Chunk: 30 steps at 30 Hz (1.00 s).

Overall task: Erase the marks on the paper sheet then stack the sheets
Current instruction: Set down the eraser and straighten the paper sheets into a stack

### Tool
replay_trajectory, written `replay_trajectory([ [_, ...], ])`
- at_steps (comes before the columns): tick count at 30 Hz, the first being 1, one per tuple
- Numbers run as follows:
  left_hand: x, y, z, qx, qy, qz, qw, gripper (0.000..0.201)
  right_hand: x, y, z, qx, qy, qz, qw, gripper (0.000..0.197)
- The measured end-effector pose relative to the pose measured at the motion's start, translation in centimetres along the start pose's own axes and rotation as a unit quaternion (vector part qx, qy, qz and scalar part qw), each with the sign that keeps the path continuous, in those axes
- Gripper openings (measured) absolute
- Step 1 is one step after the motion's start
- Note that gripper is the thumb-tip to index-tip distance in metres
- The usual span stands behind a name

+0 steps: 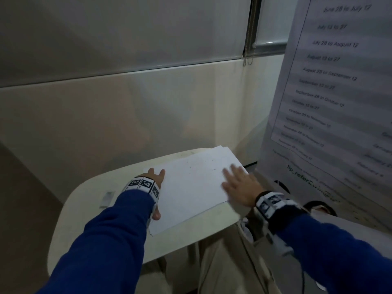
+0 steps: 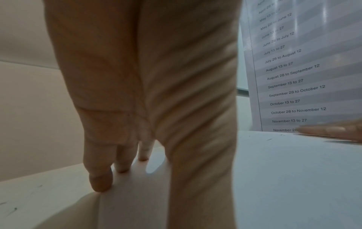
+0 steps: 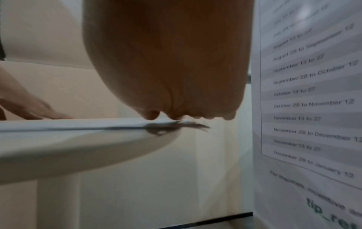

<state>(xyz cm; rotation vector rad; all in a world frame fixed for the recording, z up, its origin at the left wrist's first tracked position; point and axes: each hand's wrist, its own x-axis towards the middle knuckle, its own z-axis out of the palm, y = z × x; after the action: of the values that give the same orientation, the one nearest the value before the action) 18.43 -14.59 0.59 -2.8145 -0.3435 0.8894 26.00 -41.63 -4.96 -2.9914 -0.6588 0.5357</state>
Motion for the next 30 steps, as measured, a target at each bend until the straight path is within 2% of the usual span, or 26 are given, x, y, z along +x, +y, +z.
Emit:
replay_trajectory([
  [1,0.1,0.0,0.1,-0.001,-0.001,-0.001,1.0,0.147,0.3,1.3,-0.4,0.028,0.009,0.048,0.998,0.063],
  [2,0.1,-0.1,0.1,0.0,0.0,-0.001,1.0,0.147,0.4,1.7,-0.7,0.033,0.024,0.067,0.997,0.065],
  [3,0.1,-0.1,0.1,0.003,0.0,-0.002,1.0,0.148,0.6,1.0,-0.7,0.009,0.047,0.049,0.998,0.068],
  [4,0.2,0.0,0.1,0.006,0.0,-0.002,1.0,0.147,0.5,-0.5,-0.8,-0.021,0.072,0.003,0.997,0.076],
  [6,0.3,0.2,0.0,0.014,0.001,-0.002,1.0,0.146,0.2,-5.0,0.0,-0.059,0.074,-0.145,0.985,0.097],
  [7,0.3,0.3,-0.1,0.019,0.001,-0.003,1.0,0.146,0.0,-7.0,0.6,-0.057,0.046,-0.209,0.975,0.088],
  [9,0.4,0.5,-0.3,0.023,-0.001,-0.007,1.0,0.146,-0.1,-8.9,1.4,-0.039,-0.01,-0.253,0.967,0.063],
  [11,0.7,0.5,-0.3,0.026,-0.007,-0.007,1.0,0.148,0.7,-6.6,1.7,-0.03,0.0,-0.206,0.978,0.066],
  [14,0.8,0.2,0.0,0.024,-0.006,-0.003,1.0,0.152,2.8,0.4,0.7,-0.008,0.034,-0.041,0.999,0.084],
  [16,0.8,0.0,0.2,0.018,-0.001,-0.001,1.0,0.153,3.6,3.8,-1.1,0.066,0.024,0.105,0.992,0.072],
  [17,0.8,-0.1,0.2,0.015,0.0,0.001,1.0,0.153,3.9,4.2,-1.7,0.075,0.025,0.141,0.987,0.068],
  [18,0.8,-0.1,0.1,0.013,-0.001,0.002,1.0,0.153,4.2,3.7,-2.5,0.086,0.055,0.128,0.986,0.067],
  [19,0.7,-0.2,0.1,0.012,-0.003,0.002,1.0,0.152,4.5,2.2,-2.9,0.103,0.093,0.065,0.988,0.067],
  [21,0.8,-0.1,0.1,0.009,-0.007,0.003,1.0,0.152,4.6,-2.8,-2.7,0.054,0.116,-0.102,0.987,0.068],
  [23,1.1,0.1,0.1,0.003,-0.002,0.0,1.0,0.15,4.4,-7.1,-1.2,-0.012,0.037,-0.189,0.981,0.064],
  [24,1.4,0.1,0.2,-0.005,0.002,-0.003,1.0,0.146,4.1,-8.3,-0.6,-0.014,-0.012,-0.21,0.978,0.068],
  [26,1.7,0.1,0.1,-0.036,0.006,-0.004,0.999,0.125,3.8,-7.7,-0.5,-0.026,-0.004,-0.212,0.977,0.068],
  [27,1.7,0.2,0.1,-0.04,0.007,-0.001,0.999,0.119,4.6,-6.1,-0.6,-0.011,0.013,-0.163,0.987,0.062],
  [30,1.0,-0.2,0.1,-0.023,-0.007,0.012,1.0,0.143,6.9,-0.6,-2.7,-0.022,0.024,-0.01,0.999,0.063],
])
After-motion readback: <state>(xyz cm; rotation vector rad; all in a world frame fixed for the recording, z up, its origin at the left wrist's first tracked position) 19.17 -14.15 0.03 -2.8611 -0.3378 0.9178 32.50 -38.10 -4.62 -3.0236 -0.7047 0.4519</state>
